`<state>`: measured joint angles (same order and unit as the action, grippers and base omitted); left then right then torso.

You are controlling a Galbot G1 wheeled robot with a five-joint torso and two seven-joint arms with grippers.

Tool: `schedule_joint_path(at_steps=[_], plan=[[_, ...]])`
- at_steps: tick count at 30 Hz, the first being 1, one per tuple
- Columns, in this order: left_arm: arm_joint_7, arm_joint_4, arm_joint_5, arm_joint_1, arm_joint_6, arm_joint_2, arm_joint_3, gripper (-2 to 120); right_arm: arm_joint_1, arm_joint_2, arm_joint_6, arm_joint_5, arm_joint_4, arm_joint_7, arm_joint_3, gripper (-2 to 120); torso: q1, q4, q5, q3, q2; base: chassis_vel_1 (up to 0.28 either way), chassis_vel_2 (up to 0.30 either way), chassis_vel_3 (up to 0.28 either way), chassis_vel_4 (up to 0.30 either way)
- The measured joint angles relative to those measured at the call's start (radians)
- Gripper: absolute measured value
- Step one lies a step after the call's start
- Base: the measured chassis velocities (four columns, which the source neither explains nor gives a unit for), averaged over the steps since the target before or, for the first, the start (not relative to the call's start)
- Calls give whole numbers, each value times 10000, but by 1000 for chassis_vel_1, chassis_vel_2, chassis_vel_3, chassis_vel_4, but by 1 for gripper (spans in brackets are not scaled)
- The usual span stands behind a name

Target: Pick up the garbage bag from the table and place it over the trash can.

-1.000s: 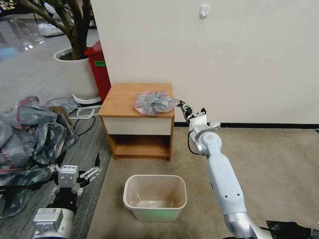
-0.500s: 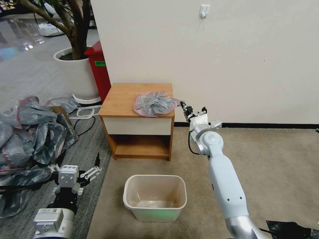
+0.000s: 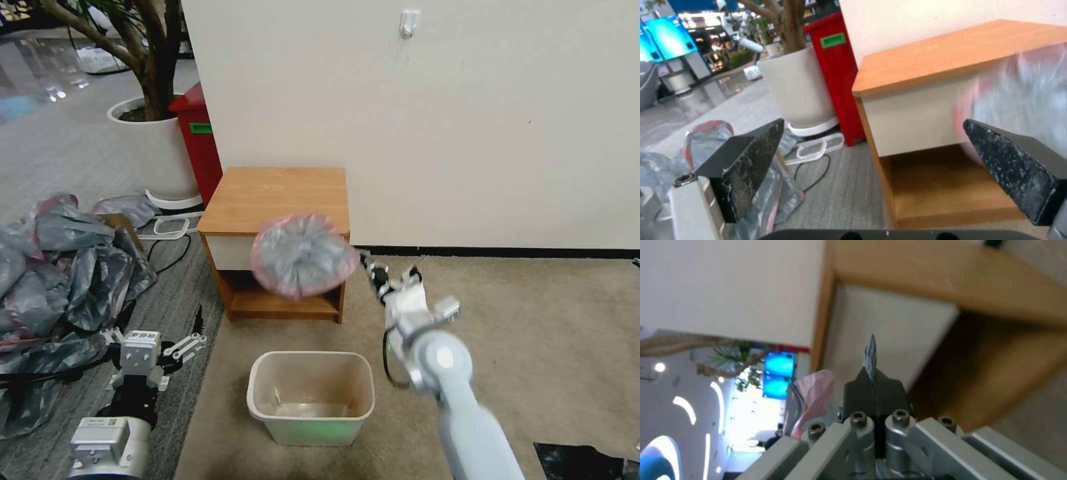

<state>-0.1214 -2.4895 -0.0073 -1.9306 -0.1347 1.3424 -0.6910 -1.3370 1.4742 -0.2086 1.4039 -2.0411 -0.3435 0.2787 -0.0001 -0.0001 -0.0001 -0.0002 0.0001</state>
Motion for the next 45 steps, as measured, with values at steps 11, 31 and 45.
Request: schedule_joint_path(at_steps=[11,31,45], plan=[[7,30,-45,64,-2,-29,-68,100,-1554,-357,-99,-266,-1223,-969,-596,0,0,1,1,1,1,0,0,0,0],[10,290,-72,313,91,-64,15,100,-3115,-731,-236,-1925,-2159,-1471,-1328,2,0,1,1,2,1,0,0,0,0],[12,313,-96,338,130,-102,62,100,-3289,-771,-146,-2351,-2315,-2008,-1358,52,0,1,1,3,0,0,0,0,0]])
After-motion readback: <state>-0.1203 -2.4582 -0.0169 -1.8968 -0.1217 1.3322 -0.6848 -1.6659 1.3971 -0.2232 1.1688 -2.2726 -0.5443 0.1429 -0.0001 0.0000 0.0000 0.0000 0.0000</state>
